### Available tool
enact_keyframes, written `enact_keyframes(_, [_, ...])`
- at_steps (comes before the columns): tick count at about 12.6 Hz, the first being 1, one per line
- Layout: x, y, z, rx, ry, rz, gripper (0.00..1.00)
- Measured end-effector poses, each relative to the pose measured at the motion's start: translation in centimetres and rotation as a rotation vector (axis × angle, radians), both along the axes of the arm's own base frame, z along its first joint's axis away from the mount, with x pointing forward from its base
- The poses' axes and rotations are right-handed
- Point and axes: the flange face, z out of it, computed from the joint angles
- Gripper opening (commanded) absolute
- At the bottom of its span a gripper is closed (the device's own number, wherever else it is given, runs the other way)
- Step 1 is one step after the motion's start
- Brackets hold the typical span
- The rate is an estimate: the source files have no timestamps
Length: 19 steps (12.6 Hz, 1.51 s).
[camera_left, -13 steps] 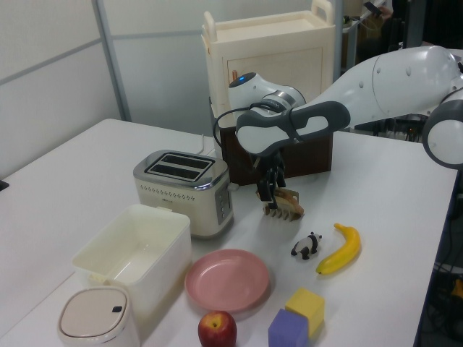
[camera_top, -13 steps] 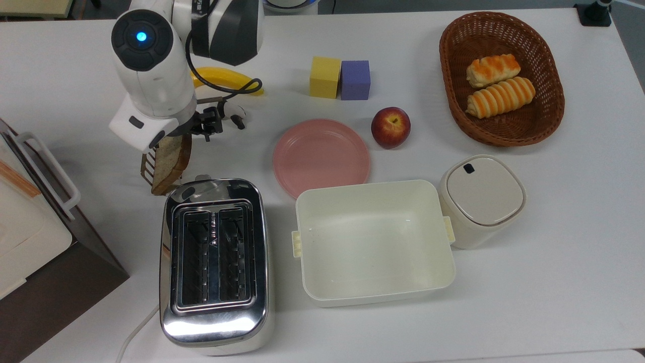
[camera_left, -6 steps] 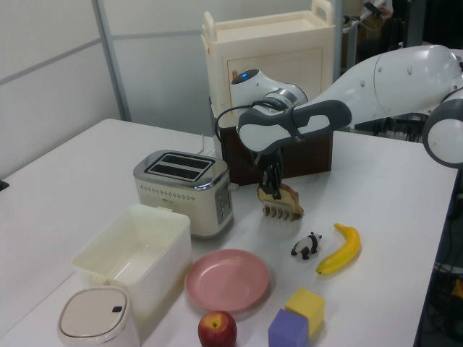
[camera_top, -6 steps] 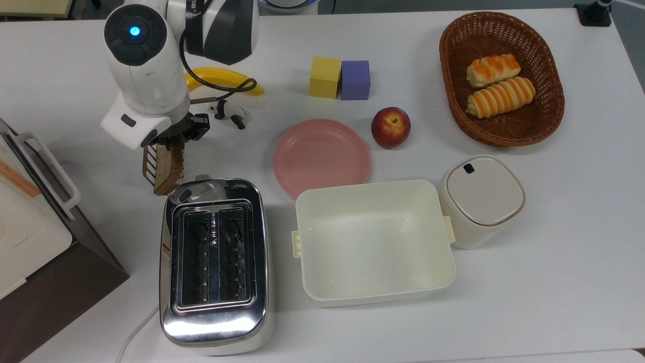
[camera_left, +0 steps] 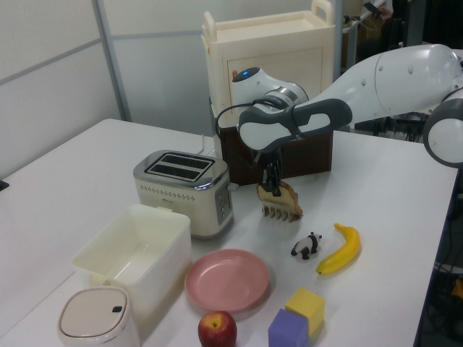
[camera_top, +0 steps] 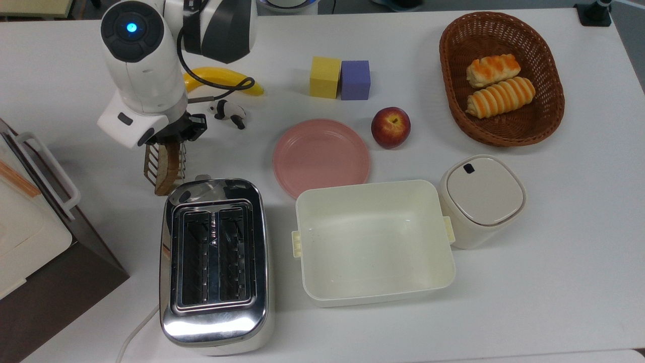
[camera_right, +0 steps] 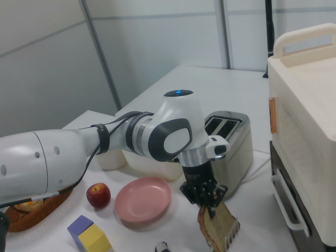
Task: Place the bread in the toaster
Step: 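Lift the bread slice up out of the metal rack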
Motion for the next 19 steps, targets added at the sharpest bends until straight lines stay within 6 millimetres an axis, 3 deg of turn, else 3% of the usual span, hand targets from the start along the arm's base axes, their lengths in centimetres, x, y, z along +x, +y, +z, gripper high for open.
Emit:
enact_keyframes(3, [0.3, -0.1, 0.6, -0.004, -0.026, 0.002, 0.0])
enact_keyframes(14, [0.7, -0.2, 11.6, -0.037, -0.219, -0.002, 0.0])
enact_keyframes(19, [1.8, 2.2, 16.2, -0.021, -0.382, 0.039, 0.0])
